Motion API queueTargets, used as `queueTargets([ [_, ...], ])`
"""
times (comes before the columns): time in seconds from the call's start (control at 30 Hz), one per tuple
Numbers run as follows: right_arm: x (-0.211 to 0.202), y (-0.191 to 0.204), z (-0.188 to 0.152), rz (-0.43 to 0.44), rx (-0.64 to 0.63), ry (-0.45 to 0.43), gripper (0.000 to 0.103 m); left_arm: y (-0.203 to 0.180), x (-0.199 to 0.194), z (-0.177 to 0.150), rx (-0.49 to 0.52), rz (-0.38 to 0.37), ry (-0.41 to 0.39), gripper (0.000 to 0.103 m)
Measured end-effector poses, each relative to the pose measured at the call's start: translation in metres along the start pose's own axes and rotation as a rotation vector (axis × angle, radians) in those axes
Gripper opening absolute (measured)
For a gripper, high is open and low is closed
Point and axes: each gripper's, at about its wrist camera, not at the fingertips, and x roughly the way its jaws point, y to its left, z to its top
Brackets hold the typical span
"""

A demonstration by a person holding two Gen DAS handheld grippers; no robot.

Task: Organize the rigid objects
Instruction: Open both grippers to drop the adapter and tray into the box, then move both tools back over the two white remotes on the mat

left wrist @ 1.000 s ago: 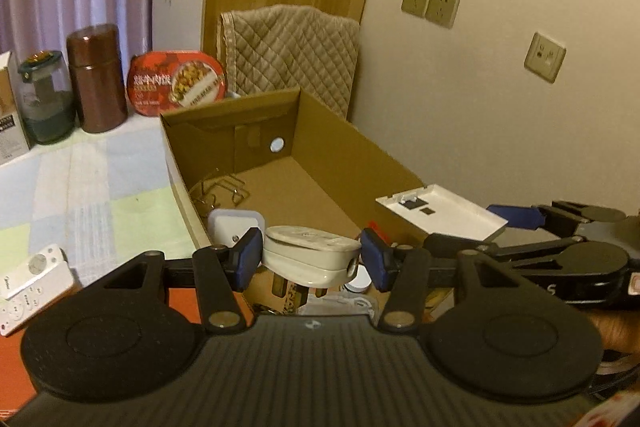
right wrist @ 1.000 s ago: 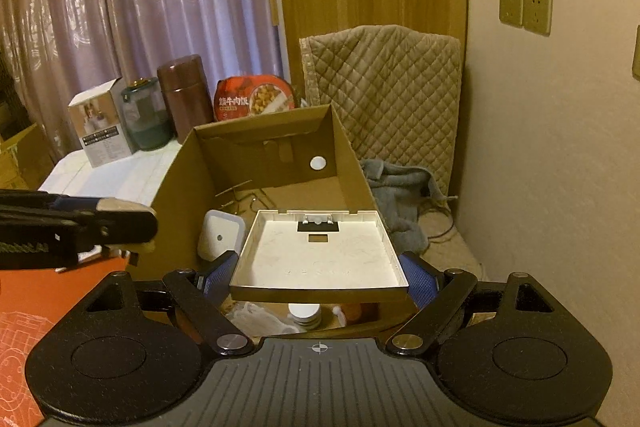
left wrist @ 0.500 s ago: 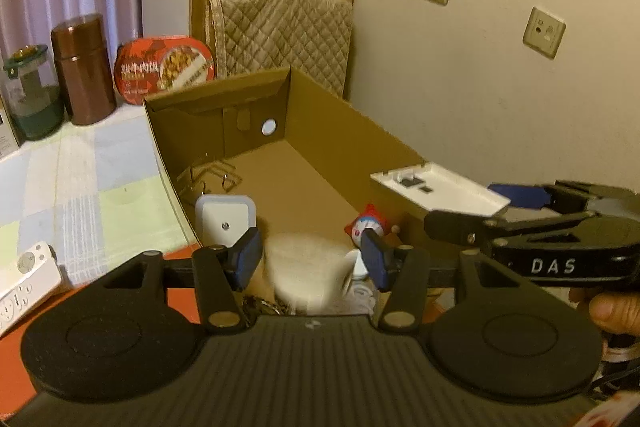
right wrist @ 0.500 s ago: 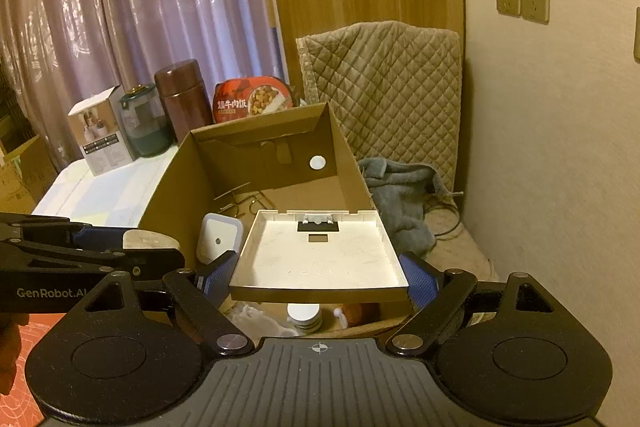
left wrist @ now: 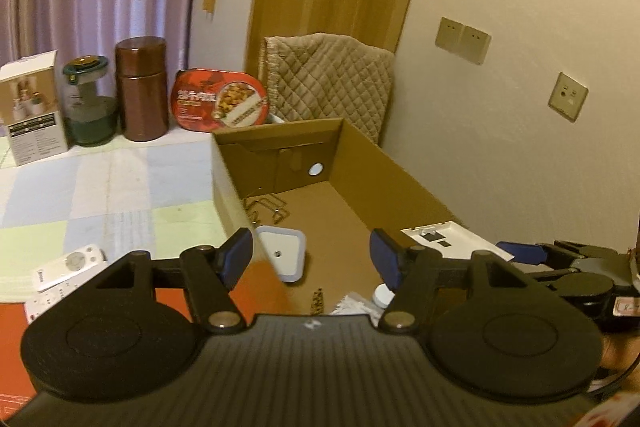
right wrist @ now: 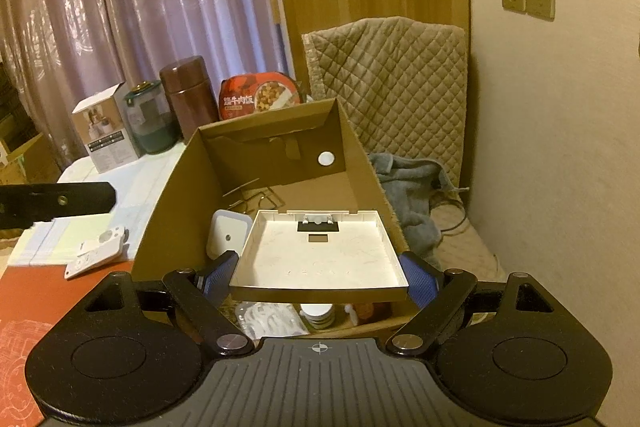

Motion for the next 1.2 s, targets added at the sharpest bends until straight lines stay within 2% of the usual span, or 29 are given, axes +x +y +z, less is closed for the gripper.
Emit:
queueTargets([
  [0.4,0.009,0.015,0.000,0.056,0.002,0.005,0.083,0.021,-0.006,-0.016,-0.035,0.030,0.017,0.060],
  [0.6,-0.001,0.015,0.004,0.030,0.017,-0.029,0.084,0.039,-0.017,-0.021,-0.061,0.061,0.011,0.060],
  [0.93,-0.023,0.034,0.014,0.044,0.007,-0.064,0.084,0.066,-0.053,-0.031,-0.085,0.116,-0.005,0.060],
  [1.2,-0.039,0.071,0.022,0.096,-0.010,-0.081,0.084,0.102,-0.093,-0.047,-0.104,0.189,-0.011,0.060],
])
